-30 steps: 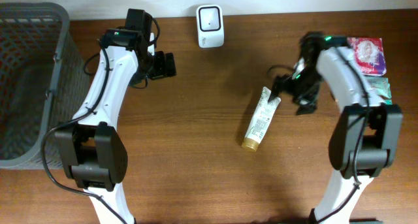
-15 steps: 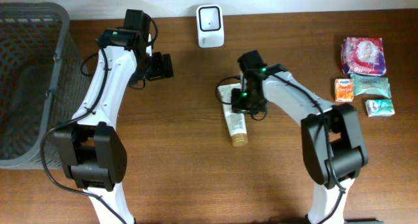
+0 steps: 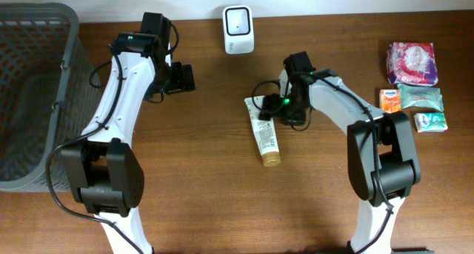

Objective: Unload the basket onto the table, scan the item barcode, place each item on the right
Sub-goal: 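Grasp the white cream tube with the right gripper, then lift the cream tube and hold it at the scanner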

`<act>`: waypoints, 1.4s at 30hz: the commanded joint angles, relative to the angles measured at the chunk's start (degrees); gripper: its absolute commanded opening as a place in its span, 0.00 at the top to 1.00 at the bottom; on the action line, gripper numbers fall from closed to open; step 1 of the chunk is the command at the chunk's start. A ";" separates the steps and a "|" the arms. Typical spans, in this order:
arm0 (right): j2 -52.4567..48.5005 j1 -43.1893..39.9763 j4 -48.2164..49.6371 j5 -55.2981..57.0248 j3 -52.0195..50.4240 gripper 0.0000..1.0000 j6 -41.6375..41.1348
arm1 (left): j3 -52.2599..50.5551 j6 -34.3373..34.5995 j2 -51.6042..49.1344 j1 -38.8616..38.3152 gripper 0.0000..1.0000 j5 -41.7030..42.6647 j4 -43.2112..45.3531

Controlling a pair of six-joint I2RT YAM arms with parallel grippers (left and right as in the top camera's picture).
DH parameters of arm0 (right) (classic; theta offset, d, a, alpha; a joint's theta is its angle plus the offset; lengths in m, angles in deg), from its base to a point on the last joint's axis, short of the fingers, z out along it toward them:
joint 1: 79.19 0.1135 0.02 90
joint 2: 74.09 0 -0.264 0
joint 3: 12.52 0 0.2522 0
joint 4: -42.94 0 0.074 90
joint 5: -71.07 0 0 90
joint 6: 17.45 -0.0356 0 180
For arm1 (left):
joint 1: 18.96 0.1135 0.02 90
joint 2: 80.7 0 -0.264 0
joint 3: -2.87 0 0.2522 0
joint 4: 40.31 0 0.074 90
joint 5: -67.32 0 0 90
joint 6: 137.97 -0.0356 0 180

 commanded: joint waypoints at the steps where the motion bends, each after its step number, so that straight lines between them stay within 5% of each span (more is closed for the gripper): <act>1: -0.13 0.55 3.26 -8.35 -4.02 0.24 2.10 | 0.00 -0.44 0.76 0.26 0.01 -0.46 -0.07; 6: -0.13 0.55 5.29 -8.26 -8.57 0.59 1.97 | 0.00 -0.46 0.76 0.26 0.01 -0.44 -0.07; 8: -0.13 0.55 7.48 -8.26 -10.99 0.65 1.55 | 0.00 -0.44 0.76 0.26 0.01 -0.44 -0.07; 9: -0.13 0.55 7.87 -8.57 -11.19 0.96 1.55 | 0.00 -0.44 0.76 0.26 0.01 -0.44 -0.07; 13: 0.48 -0.96 8.52 -17.68 -6.51 0.96 1.60 | 0.00 -0.44 0.76 0.26 0.01 -0.44 -0.07; 18: 2.23 -5.95 8.96 -34.40 19.04 0.96 1.20 | 0.00 -0.44 0.76 0.26 0.01 -0.44 -0.07; 22: 2.23 -6.01 13.94 -34.40 32.81 0.96 -2.38 | 0.00 -0.44 0.76 0.26 0.01 -0.44 -0.07; 25: 2.16 -5.40 16.83 -34.40 33.16 0.96 -7.52 | 0.00 -0.44 0.76 0.26 0.01 -0.44 -0.07; 42: 2.05 -1.68 16.61 -33.75 33.14 0.96 -7.50 | 0.00 -0.44 0.76 0.26 0.01 -0.44 -0.07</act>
